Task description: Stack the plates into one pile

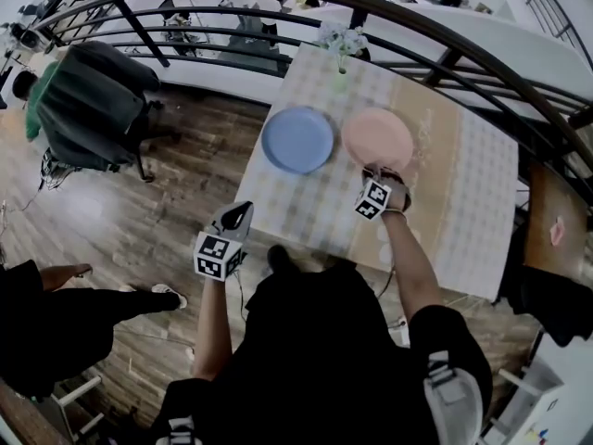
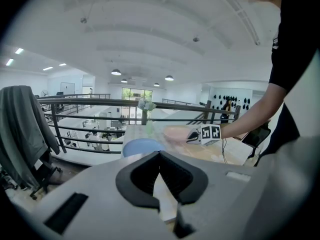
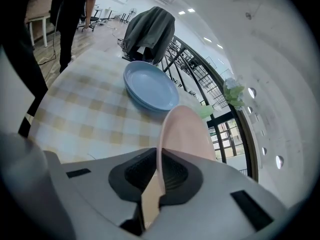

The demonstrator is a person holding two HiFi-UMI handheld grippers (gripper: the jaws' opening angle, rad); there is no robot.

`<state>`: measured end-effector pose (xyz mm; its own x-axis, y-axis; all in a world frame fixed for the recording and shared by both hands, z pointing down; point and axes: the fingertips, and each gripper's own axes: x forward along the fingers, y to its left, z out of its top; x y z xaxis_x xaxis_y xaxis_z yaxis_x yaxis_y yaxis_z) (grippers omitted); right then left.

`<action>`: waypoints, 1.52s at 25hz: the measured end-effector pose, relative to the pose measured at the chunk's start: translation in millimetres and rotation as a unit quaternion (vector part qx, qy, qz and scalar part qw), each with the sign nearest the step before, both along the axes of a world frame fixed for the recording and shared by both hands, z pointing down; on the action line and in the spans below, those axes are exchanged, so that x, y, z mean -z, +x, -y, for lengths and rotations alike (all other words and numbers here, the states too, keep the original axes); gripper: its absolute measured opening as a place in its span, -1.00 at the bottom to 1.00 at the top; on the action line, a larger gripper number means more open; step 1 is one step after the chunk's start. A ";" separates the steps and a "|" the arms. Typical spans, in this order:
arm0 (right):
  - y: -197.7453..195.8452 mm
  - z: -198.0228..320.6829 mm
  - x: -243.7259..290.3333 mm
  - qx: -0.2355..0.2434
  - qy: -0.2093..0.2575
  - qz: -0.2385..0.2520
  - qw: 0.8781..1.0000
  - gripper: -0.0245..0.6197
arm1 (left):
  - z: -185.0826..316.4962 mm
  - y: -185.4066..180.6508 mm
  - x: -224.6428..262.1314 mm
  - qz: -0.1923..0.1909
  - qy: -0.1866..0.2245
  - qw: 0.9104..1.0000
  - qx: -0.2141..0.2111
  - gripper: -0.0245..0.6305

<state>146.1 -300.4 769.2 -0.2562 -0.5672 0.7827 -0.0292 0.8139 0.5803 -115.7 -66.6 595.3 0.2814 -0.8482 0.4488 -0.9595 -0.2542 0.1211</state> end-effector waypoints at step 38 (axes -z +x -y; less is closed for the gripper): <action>-183.4 -52.6 -27.2 0.109 -0.002 -0.011 0.994 -0.87 | -66.6 -125.0 -15.9 0.002 -0.014 0.998 0.069 -0.93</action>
